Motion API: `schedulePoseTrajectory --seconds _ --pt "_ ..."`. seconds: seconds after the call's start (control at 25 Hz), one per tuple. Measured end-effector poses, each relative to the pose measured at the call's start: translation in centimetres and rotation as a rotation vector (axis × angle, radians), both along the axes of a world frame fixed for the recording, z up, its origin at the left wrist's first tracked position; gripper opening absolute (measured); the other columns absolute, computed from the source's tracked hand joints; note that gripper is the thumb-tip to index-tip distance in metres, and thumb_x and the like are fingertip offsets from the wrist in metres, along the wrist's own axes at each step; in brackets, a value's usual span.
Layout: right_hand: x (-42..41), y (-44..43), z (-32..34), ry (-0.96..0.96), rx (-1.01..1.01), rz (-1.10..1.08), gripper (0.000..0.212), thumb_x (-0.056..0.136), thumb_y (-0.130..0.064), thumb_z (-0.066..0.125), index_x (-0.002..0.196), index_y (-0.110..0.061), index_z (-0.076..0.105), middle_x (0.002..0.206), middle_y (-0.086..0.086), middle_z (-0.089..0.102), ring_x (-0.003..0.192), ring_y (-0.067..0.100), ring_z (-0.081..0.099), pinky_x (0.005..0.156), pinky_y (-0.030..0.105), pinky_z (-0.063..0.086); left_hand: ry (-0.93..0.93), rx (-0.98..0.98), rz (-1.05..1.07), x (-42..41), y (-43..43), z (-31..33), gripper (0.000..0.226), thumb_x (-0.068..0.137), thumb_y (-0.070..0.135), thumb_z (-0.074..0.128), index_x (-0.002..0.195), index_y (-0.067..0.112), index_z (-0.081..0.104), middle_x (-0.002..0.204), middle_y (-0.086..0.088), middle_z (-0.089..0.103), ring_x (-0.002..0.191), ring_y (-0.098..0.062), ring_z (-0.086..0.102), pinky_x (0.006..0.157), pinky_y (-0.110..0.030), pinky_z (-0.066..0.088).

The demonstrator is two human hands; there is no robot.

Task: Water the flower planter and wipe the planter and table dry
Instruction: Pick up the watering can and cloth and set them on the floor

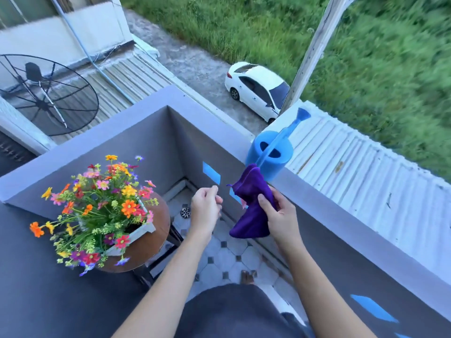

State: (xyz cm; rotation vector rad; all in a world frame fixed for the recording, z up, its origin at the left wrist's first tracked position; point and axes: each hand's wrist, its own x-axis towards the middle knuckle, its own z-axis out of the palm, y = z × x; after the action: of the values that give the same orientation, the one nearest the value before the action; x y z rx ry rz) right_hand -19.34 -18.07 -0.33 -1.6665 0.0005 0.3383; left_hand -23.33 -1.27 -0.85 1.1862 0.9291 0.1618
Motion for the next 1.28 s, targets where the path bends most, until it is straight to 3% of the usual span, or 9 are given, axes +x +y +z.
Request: schedulePoseTrajectory --seconds 0.08,0.2,0.32,0.4,0.52,0.68,0.88,1.08,1.28 --pt "2.3 -3.0 2.0 -0.034 0.012 -0.064 0.02 0.098 -0.019 0.067 0.116 -0.024 0.073 0.107 0.0 0.079 0.099 0.019 0.074 0.088 0.031 0.058 -0.156 -0.061 -0.018 2.8 -2.5 3.7 0.02 0.094 0.02 0.05 0.076 0.011 0.049 0.062 -0.001 0.05 0.041 -0.012 0.033 0.043 -0.025 0.022" --pt "6.0 -6.9 4.1 -0.066 0.047 -0.162 0.02 0.099 -0.016 0.066 0.113 -0.028 0.073 0.104 -0.006 0.079 0.094 0.012 0.073 0.082 0.022 0.056 -0.245 -0.172 -0.083 7.5 -6.8 6.4 0.016 0.094 0.021 0.05 0.083 0.01 0.054 0.064 -0.002 0.052 0.042 -0.012 0.032 0.042 -0.025 0.022" --pt "9.8 -10.5 4.7 -0.066 0.045 -0.225 0.023 0.099 -0.017 0.065 0.115 -0.031 0.073 0.106 -0.004 0.079 0.101 0.02 0.073 0.091 0.034 0.056 -0.215 -0.336 -0.085 13.0 -11.9 5.9 0.016 0.095 0.023 0.052 0.091 0.009 0.058 0.07 -0.004 0.055 0.039 -0.011 0.034 0.039 -0.022 0.025" --pt "12.6 -13.1 4.6 -0.061 0.03 -0.234 0.024 0.099 -0.02 0.064 0.118 -0.033 0.073 0.108 -0.003 0.078 0.103 0.023 0.072 0.094 0.041 0.055 -0.206 -0.475 0.023 16.7 -15.1 4.6 0.017 0.094 0.026 0.056 0.098 0.009 0.055 0.078 -0.007 0.055 0.041 -0.011 0.035 0.039 -0.023 0.027" --pt "15.6 -15.9 4.9 -0.056 0.035 -0.231 0.025 0.1 -0.019 0.064 0.119 -0.033 0.072 0.106 -0.007 0.078 0.101 0.019 0.071 0.093 0.04 0.055 -0.253 -0.579 0.244 21.0 -17.0 2.9 0.029 0.092 0.033 0.06 0.111 0.012 0.05 0.087 -0.007 0.052 0.046 -0.011 0.037 0.042 -0.023 0.033" --pt "17.7 -16.9 5.0 -0.061 0.039 -0.188 0.024 0.101 -0.019 0.063 0.117 -0.034 0.072 0.106 -0.007 0.077 0.101 0.018 0.071 0.092 0.038 0.055 -0.31 -0.519 0.38 24.3 -16.8 2.1 0.04 0.095 0.044 0.054 0.125 0.018 0.049 0.096 -0.006 0.055 0.049 -0.01 0.039 0.046 -0.022 0.035" --pt "18.4 -15.6 5.9 -0.07 0.058 -0.091 0.025 0.101 -0.017 0.062 0.114 -0.036 0.071 0.1 -0.011 0.078 0.09 0.008 0.071 0.088 0.036 0.056 -0.301 -0.452 0.444 25.0 -15.8 2.2 0.03 0.099 0.04 0.05 0.094 0.011 0.058 0.083 0.0 0.053 0.048 -0.008 0.034 0.04 -0.021 0.029" --pt "17.9 -13.2 7.3 -0.088 0.132 -0.022 0.023 0.101 -0.016 0.061 0.112 -0.032 0.074 0.1 -0.005 0.077 0.092 0.016 0.069 0.09 0.04 0.053 -0.278 -0.362 0.465 19.6 -13.4 2.0 0.029 0.1 0.04 0.046 0.087 0.015 0.053 0.071 0.002 0.043 0.047 -0.009 0.034 0.037 -0.02 0.026" --pt "14.7 -8.8 7.6 -0.024 0.21 0.095 0.021 0.103 -0.016 0.058 0.114 -0.026 0.073 0.106 0.003 0.076 0.094 0.021 0.071 0.091 0.042 0.055 -0.114 -0.206 0.4 11.3 -8.8 -0.1 0.035 0.099 0.047 0.043 0.09 0.015 0.053 0.065 0.003 0.031 0.048 -0.009 0.029 0.034 -0.02 0.021"
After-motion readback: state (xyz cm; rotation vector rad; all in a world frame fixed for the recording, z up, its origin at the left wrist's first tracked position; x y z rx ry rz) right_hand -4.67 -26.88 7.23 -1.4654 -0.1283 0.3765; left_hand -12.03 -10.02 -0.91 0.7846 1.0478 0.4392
